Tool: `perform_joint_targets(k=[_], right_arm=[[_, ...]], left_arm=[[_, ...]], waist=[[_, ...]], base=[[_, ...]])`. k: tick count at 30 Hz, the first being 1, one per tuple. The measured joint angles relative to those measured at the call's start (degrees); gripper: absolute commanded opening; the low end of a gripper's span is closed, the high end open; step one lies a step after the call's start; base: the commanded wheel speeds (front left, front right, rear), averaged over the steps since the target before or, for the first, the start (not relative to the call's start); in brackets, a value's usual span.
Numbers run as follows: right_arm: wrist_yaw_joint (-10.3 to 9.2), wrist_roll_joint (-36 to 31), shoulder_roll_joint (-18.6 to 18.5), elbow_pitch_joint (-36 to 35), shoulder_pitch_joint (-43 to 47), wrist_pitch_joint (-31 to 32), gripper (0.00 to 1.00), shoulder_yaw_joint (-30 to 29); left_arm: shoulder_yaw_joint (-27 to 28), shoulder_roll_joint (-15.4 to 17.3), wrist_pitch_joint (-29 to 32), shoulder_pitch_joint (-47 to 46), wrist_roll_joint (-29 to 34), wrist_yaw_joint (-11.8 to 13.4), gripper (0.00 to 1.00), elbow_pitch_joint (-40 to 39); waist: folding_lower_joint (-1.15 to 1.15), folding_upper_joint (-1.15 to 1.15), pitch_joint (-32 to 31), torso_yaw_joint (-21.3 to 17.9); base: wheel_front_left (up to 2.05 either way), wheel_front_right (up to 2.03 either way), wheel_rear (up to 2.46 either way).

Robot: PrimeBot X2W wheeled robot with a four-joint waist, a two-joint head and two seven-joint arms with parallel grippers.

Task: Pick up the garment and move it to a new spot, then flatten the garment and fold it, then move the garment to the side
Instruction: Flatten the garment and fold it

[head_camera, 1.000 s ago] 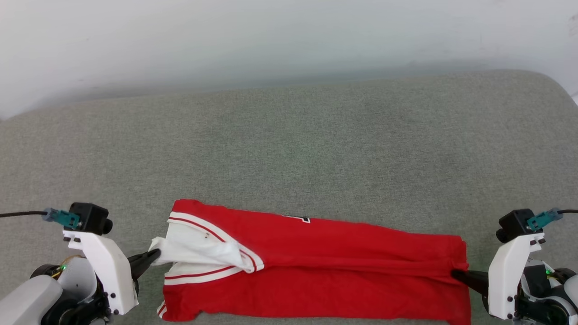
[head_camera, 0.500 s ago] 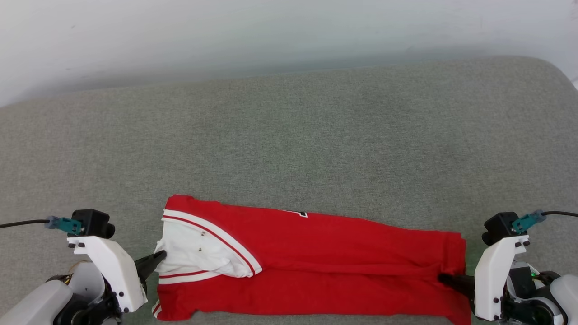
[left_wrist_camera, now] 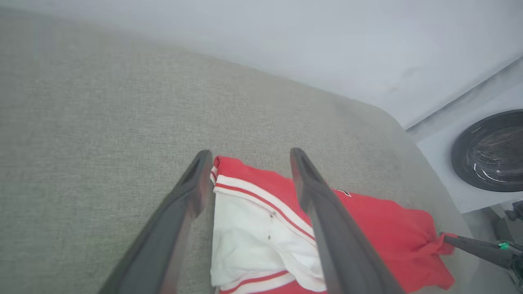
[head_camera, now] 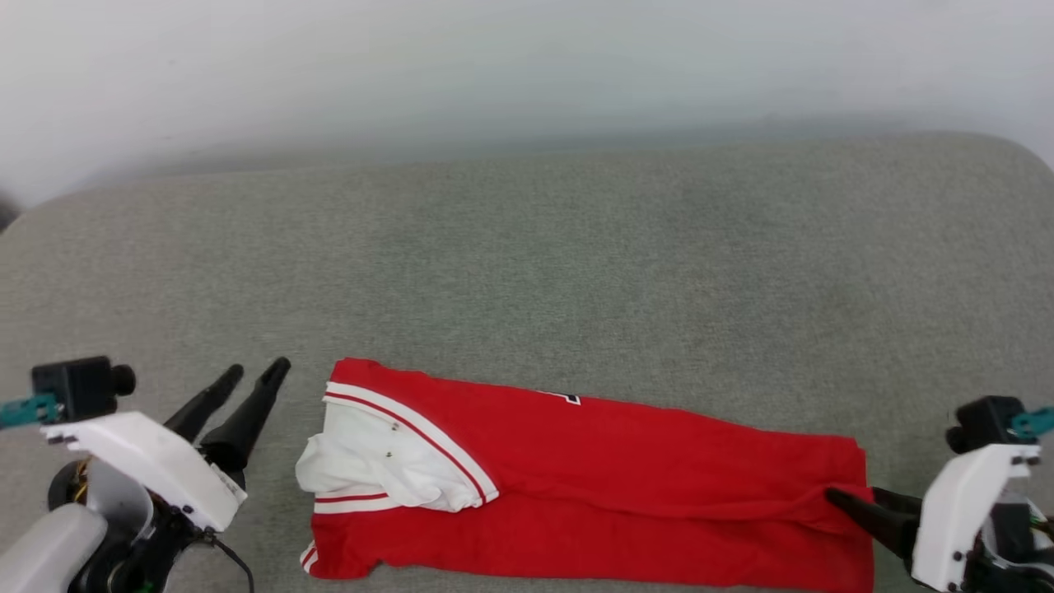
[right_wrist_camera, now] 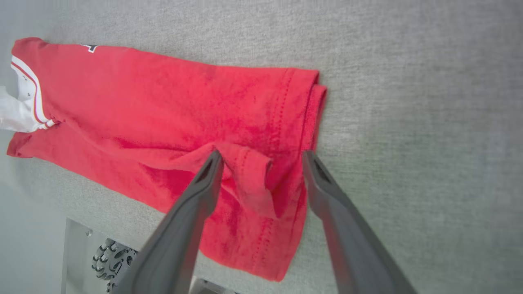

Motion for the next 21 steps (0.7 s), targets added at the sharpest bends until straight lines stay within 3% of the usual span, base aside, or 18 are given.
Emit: perform_joint_targets(k=[4, 8, 10, 14, 18, 21], right_arm=[[0.00, -0.6, 1.0, -1.8, 3.6, 0.6, 1.00, -5.6], [0.00, -2.5, 2.9, -1.9, 6.8, 1.7, 1.00, -10.5], [0.00, -3.2, 4.3, -1.5, 7.7, 2.2, 1.00, -12.7], [-0.01, -4.9, 6.7, -0.1, 8.8, 2.8, 1.00, -15.7], [0.00, -6.1, 8.1, 2.5, 8.8, 3.2, 1.00, -17.5], [0.00, -6.4, 8.8, 4.3, 8.7, 3.2, 1.00, -18.0]], left_arm=[[1.3, 0.3, -10.0, 3.6, 6.1, 1.7, 1.00, -3.3], [2.6, -0.6, -14.3, 6.5, 14.8, 4.4, 1.00, -5.3], [7.2, -4.1, -14.5, 8.1, 18.1, 4.8, 1.00, -6.8], [17.2, -11.6, -14.7, 13.6, 31.2, 3.7, 1.00, -10.9], [23.3, -17.9, -14.7, 20.1, 42.7, 0.5, 1.00, -13.1], [27.4, -22.9, -14.7, 23.4, 47.6, -1.7, 1.00, -13.2]], waist=[[0.00, 0.00, -1.4, 1.0], [0.00, 0.00, -2.9, 2.1], [0.00, 0.00, -3.6, 2.8], [0.00, 0.00, -4.9, 4.0], [-0.01, 0.00, -5.7, 5.3], [0.00, 0.00, -5.9, 6.0]], base=[[0.00, 0.00, 0.00], [0.00, 0.00, 0.00], [0.00, 0.00, 0.00], [0.00, 0.00, 0.00], [0.00, 0.00, 0.00], [0.00, 0.00, 0.00]])
